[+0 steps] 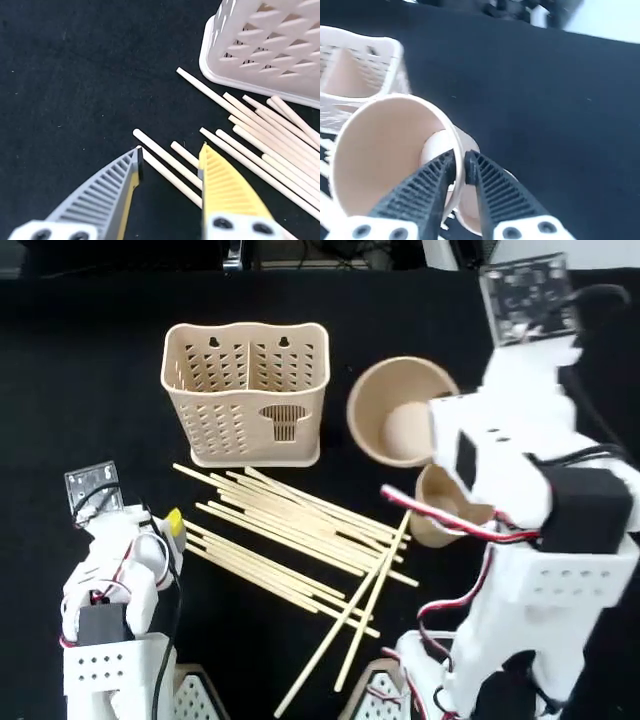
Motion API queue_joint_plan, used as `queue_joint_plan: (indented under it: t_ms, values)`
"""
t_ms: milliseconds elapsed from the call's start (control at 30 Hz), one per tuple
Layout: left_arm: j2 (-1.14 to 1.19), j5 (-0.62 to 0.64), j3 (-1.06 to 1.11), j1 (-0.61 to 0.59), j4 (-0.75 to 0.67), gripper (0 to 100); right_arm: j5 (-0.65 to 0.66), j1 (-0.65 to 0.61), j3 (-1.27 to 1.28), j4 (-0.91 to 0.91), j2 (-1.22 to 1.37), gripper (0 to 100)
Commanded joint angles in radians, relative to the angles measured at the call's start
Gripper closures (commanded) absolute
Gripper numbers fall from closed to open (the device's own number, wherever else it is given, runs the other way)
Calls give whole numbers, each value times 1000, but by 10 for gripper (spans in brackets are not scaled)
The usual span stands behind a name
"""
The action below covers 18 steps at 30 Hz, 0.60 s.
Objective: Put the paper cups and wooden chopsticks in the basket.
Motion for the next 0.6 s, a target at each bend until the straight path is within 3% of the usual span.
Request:
queue_joint_plan:
  t_ms: [0,200,567]
  values:
    - [-11,-14,-2,-7,-18,798,51,91,61,3,-5,986]
    - [-11,-15,-1,-7,-20,798,100,184,200,-28,-10,986]
    - [-11,-18,-2,-7,-18,798,95,192,475,-216,-10,986]
